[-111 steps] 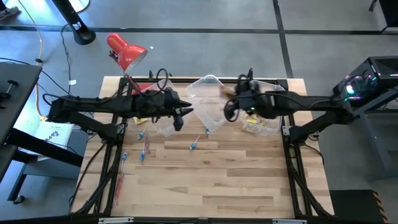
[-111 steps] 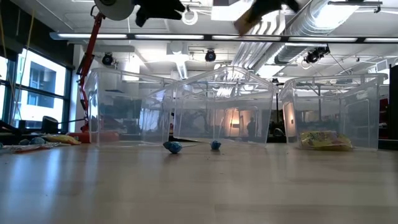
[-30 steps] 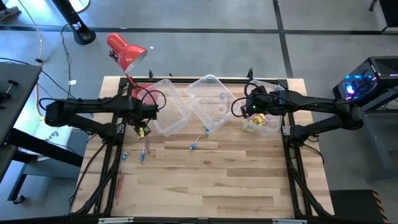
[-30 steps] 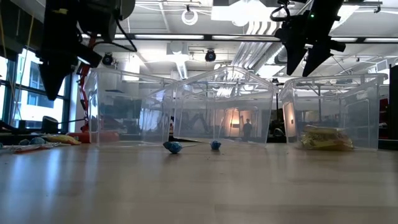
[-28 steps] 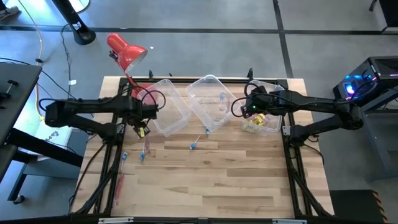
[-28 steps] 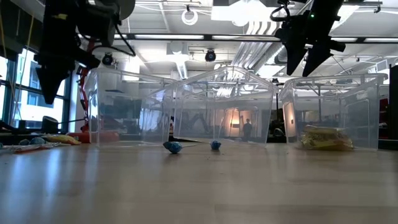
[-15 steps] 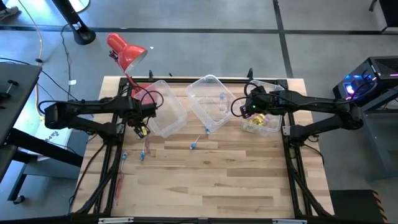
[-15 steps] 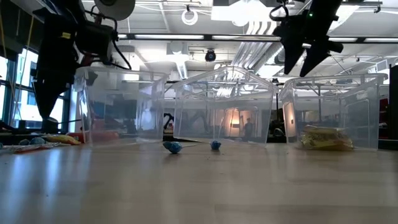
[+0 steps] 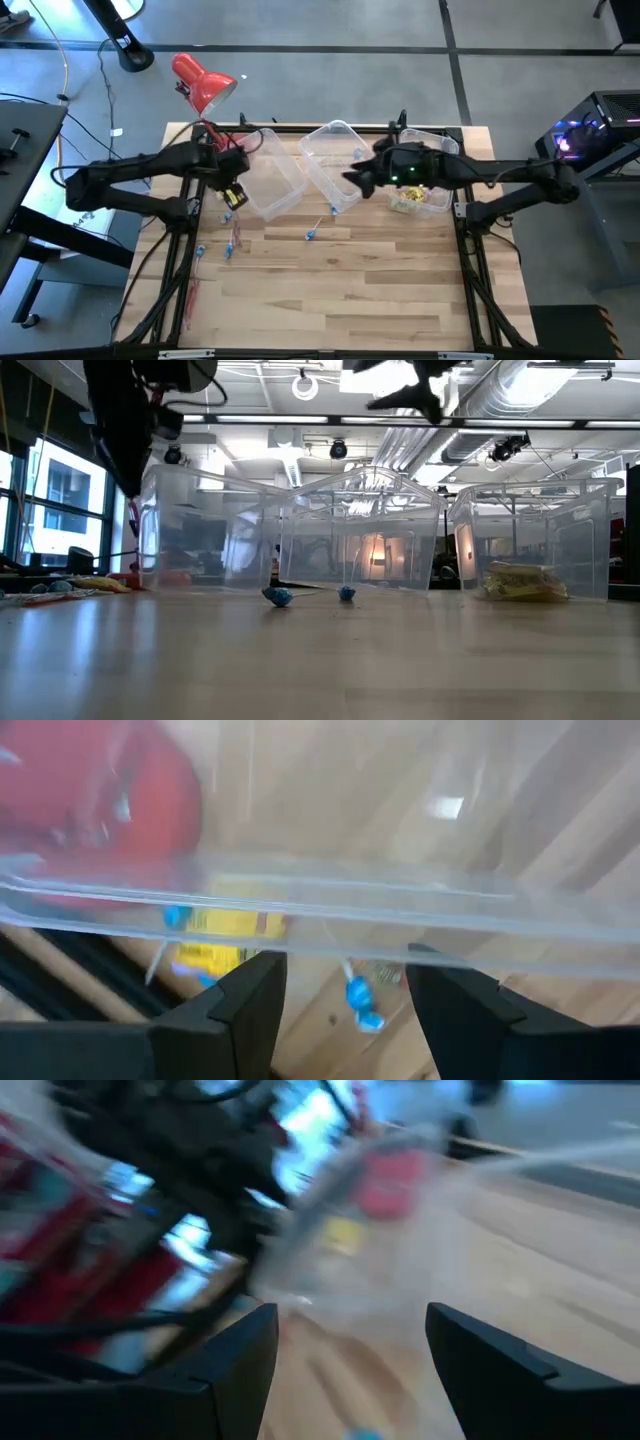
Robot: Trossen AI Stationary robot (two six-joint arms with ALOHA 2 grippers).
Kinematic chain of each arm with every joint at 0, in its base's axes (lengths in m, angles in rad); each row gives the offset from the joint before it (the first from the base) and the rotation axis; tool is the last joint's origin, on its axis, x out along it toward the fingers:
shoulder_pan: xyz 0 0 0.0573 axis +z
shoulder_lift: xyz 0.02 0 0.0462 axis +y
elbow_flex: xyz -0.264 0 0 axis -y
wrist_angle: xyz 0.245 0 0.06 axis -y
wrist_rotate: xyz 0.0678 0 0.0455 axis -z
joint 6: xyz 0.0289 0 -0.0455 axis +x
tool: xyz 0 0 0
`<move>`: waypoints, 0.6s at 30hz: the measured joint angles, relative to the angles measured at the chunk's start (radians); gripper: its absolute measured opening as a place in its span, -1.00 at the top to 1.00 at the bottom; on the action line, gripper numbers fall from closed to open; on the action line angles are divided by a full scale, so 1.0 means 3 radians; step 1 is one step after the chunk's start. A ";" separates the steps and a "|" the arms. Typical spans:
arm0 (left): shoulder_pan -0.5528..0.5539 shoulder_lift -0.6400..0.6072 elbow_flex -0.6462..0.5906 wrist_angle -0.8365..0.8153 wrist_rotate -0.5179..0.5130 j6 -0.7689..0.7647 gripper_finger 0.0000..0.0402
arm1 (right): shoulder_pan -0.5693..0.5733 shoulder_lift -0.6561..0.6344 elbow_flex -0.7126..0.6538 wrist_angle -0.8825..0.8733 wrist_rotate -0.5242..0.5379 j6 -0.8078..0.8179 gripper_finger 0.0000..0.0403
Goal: Sort candy
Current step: Put the yellow candy into the right transparent bin
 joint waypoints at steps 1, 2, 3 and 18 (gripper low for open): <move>0.0000 -0.0062 0.0032 0.0026 -0.0008 0.0007 0.00 | 0.0012 0.0080 0.0000 0.0198 -0.0050 -0.0005 -0.22; 0.0000 -0.0136 0.0050 0.0064 -0.0008 0.0007 0.00 | 0.0022 0.0173 0.0000 0.0371 -0.0103 -0.0003 -0.21; 0.0000 -0.0215 0.0062 0.0106 -0.0002 0.0006 0.00 | 0.0031 0.0282 0.0000 0.0552 -0.0152 0.0000 -0.20; -0.0163 -0.1314 0.0072 0.0582 0.0014 -0.0683 0.00 | 0.0080 0.2091 0.1703 -0.0117 -0.0101 -0.0711 0.92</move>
